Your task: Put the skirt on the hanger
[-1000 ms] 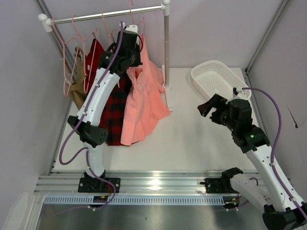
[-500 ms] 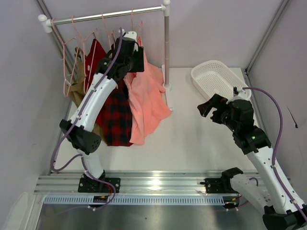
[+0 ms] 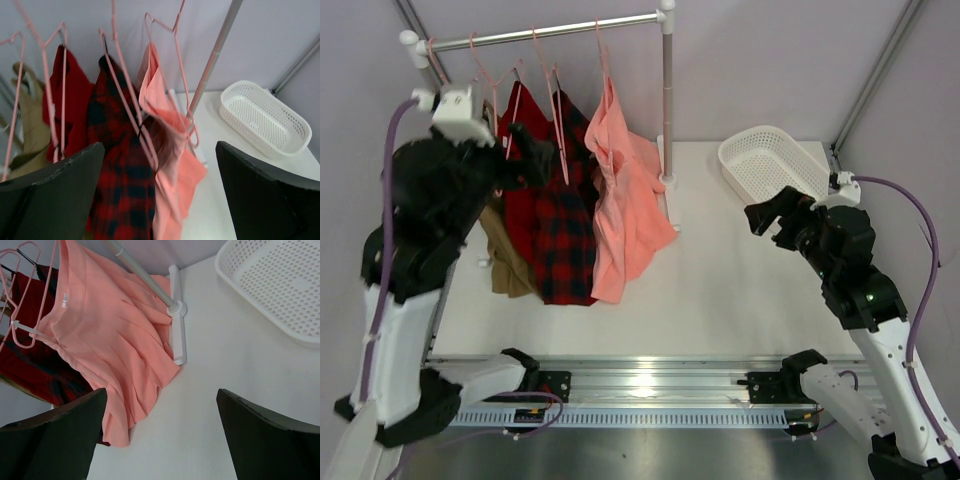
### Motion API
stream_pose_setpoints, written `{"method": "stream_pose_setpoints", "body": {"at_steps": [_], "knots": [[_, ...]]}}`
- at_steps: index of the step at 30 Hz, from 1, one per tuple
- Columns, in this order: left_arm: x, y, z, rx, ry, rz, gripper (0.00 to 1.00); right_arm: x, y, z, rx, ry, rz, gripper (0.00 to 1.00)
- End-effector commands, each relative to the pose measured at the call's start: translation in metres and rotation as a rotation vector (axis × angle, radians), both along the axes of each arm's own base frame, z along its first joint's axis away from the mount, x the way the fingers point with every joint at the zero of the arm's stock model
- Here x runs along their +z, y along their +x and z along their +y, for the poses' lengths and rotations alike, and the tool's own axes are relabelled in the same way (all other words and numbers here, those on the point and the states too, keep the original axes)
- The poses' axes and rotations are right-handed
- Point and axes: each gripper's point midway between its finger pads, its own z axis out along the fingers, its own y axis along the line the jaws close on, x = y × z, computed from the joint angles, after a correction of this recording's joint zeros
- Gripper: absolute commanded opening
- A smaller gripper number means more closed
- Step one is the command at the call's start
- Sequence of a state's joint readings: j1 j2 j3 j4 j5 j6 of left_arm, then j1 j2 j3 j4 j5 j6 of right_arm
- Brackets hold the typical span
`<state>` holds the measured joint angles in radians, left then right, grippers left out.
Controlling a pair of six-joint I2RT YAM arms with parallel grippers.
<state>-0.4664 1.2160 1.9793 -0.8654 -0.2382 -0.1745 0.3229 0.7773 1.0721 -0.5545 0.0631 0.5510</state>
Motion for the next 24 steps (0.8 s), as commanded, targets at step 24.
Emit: {"method": "stream_pose_setpoints", "body": {"at_steps": [24], "knots": [[-0.262,-0.125,-0.013,-0.285,-0.111,0.398,0.90,-0.029,-0.017,0.067,0.302,-0.063,-0.151,0.99]]}}
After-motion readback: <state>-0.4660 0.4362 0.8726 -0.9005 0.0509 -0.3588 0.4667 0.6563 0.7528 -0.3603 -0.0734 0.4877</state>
